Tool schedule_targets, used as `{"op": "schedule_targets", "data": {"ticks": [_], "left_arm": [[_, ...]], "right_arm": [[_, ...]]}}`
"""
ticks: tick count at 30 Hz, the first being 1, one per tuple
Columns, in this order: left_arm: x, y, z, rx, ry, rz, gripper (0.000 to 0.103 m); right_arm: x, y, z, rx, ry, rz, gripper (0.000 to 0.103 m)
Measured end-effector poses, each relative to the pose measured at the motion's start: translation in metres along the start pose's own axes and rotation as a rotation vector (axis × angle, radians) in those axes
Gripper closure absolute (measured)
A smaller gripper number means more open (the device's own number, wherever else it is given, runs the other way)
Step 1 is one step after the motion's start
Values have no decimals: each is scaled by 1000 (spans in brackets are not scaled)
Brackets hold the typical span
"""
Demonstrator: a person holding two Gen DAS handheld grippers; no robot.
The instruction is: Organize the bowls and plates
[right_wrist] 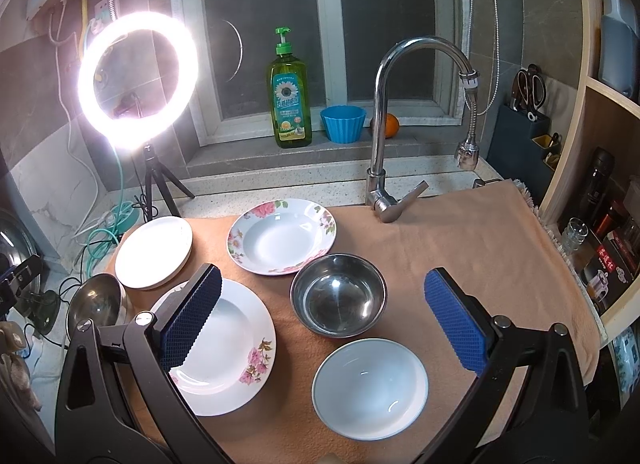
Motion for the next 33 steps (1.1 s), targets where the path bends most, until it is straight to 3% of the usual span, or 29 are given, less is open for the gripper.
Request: {"op": "schedule_targets", "data": {"ticks": [33], "left_arm": [[-1,2,3,-4,4,-6,3]], "right_arm": [[-1,3,1,0,0,-5,0]]}}
Point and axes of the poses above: each gripper's, at about its wrist camera, not at the fingertips, and x roughly against the way its jaws point, z to its right, y to its underside, the point moved 2 cm from there along -x, roughly the way its jaws point, and after that the axes turned 7 degrees about x, right-handed, at the moved point
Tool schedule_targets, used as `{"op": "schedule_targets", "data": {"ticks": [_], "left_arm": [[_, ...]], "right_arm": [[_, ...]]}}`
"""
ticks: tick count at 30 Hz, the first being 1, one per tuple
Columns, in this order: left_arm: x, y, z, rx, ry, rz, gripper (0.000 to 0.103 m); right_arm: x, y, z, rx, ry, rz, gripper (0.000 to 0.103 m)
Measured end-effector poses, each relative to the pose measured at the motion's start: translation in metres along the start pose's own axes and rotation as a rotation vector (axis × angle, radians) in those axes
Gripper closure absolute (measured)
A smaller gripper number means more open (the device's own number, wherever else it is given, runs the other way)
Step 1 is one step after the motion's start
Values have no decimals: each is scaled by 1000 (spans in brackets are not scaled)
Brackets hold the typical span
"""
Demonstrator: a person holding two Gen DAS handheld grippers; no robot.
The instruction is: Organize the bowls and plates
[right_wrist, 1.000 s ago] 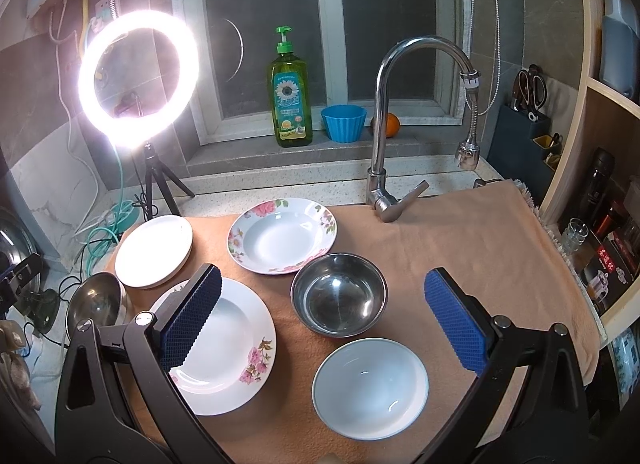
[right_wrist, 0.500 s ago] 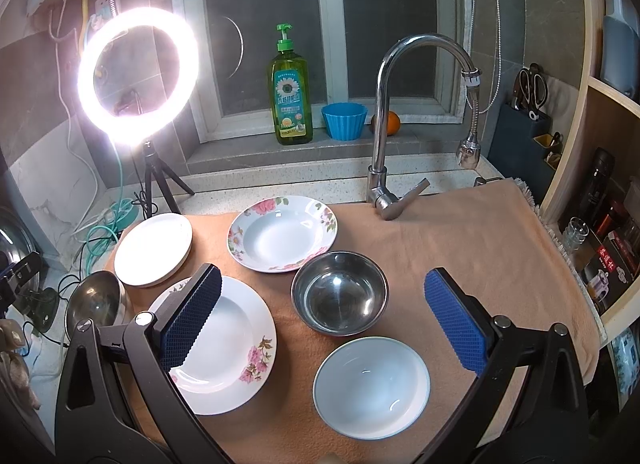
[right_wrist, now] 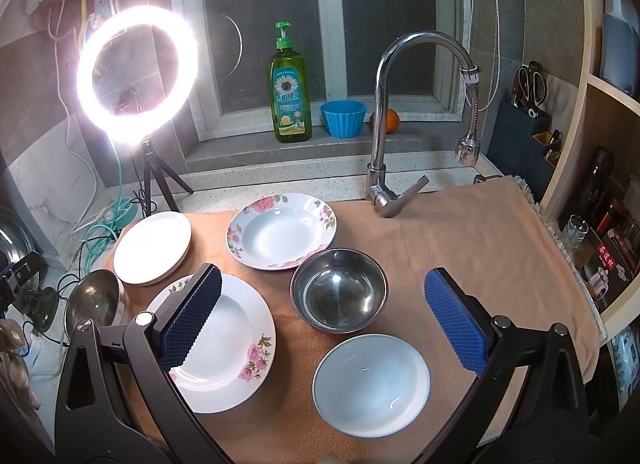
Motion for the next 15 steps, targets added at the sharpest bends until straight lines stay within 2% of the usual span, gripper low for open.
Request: {"op": "schedule_targets", "data": {"ticks": [15], "left_arm": [[0,1,2,-1,1,-3,3]], "right_arm": [[0,3,0,1,0,-3,0]]}}
Point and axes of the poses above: each gripper's, at about its wrist camera, not at the fingertips, and x roughly against the way its jaws point, z to its right, y to its underside, the point moved 2 cm from there along -x, roughly the way its jaws point, and after that the axes turned 7 degrees about x, right-handed, at the moved point
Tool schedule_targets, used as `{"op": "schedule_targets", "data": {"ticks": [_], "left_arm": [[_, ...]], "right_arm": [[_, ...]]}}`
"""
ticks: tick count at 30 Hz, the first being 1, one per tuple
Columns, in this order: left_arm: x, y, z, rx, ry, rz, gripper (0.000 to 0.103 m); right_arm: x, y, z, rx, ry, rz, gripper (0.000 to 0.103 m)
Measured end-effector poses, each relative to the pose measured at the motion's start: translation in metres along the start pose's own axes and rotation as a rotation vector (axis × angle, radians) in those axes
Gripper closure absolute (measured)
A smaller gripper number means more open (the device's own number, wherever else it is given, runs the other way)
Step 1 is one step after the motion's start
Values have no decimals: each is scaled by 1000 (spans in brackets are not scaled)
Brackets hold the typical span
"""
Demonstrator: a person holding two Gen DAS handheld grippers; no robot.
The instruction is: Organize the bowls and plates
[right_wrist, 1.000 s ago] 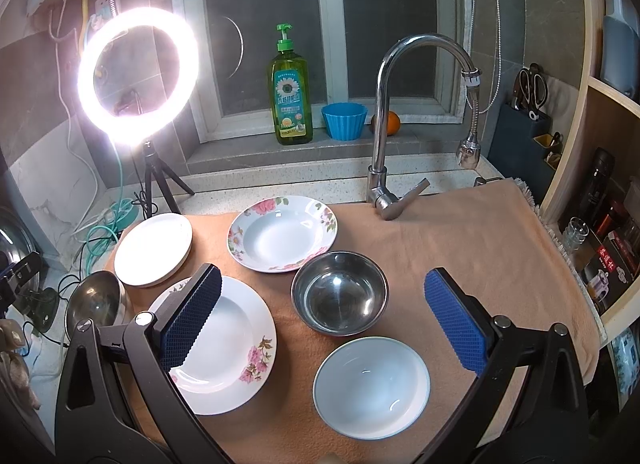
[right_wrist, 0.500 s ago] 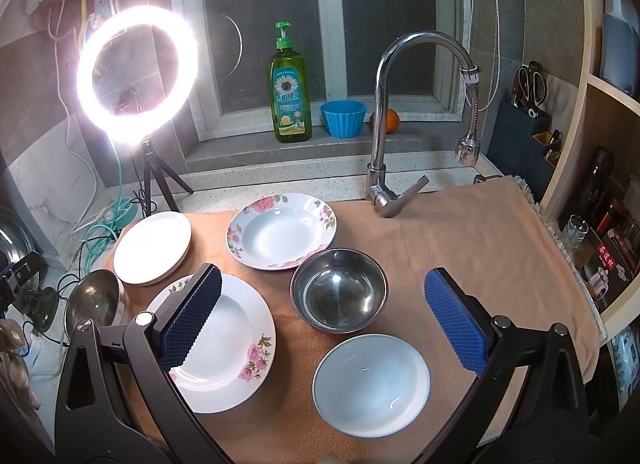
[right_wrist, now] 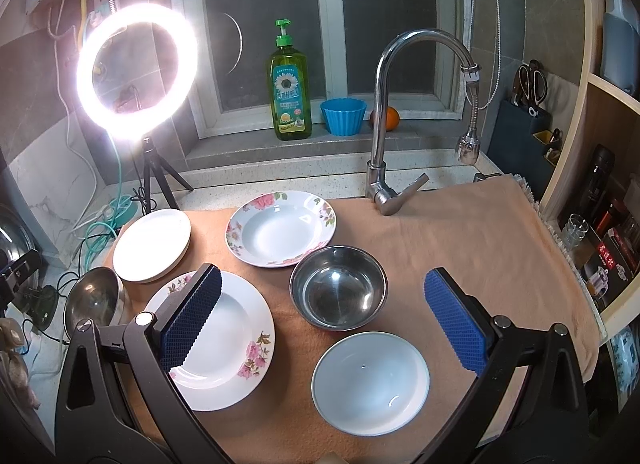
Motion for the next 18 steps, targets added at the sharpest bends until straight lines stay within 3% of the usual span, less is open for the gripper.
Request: {"op": "schedule_targets", "data": {"ticks": [8,18], "left_arm": [[-2,5,4,-7,8,-20,3],[-15,16,9,-32,37,-107,3]], "right_arm": [[-5,9,-2,6,-12,-26,0],[-20,19,-9,28,-49,-98,0]]}}
Point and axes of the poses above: each gripper's, at about its wrist camera, not at the fingertips, and x roughly against the way its jaws point, z to its right, y to its underside, the point moved 2 cm from there along -x, roughly the way its jaws point, and after that the axes turned 7 degrees about x, right-handed, at the moved point
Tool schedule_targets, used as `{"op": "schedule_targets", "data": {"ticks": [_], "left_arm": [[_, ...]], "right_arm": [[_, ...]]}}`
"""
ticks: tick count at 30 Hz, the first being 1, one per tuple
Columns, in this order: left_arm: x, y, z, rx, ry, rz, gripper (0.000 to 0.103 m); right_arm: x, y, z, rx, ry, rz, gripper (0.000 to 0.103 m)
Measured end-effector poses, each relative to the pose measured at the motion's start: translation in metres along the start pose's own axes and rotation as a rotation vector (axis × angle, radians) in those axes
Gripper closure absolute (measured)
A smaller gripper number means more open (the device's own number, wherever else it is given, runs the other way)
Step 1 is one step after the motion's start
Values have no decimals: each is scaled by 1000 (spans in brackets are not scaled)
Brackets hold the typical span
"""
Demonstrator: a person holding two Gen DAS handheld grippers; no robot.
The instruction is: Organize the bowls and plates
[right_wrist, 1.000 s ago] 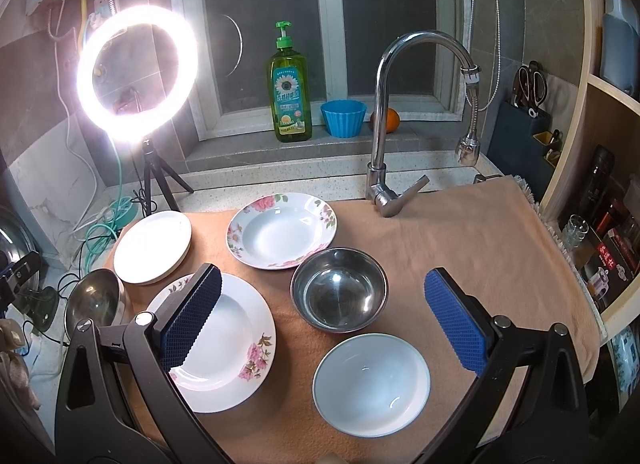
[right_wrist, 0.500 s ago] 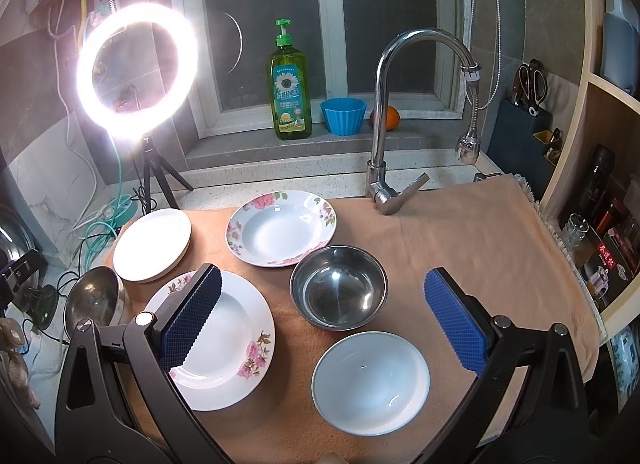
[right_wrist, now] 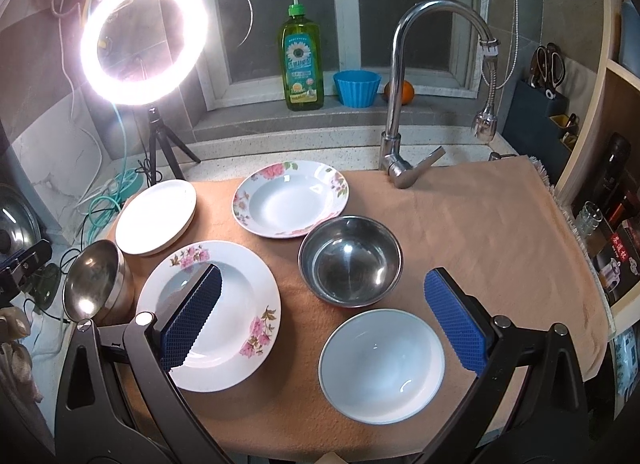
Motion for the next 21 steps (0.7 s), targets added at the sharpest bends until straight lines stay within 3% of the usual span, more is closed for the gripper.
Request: {"op": "schedule_targets", "data": {"ticks": [5,8,16,18,21], "left_arm": [[-5,6,1,-3,19,-38,5],[-8,12,1,2,36,-71,6],[-16,34,3,23,93,-176,20],[-17,39,2,35,107,-194,34],[-20,47,2,53,128,-233,38]], "right_arm": [[-2,3,-4,6,-32,-23,0],[-4,8,-9,17,-58,-44,6],[-16,29,-30,15,-222,-154,32],[-21,38,-36,12,-257,-187,42],[-31,48,-41,-29,-314,-240,55]]}}
Point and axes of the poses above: each gripper's, at about its wrist camera, not at the fingertips, and x roughly against the way its jaws point, z to its right, y to its underside, the point moved 2 cm from there along -x, roughly the way its jaws point, and after that the axes turned 7 degrees about x, right-handed, at the moved point
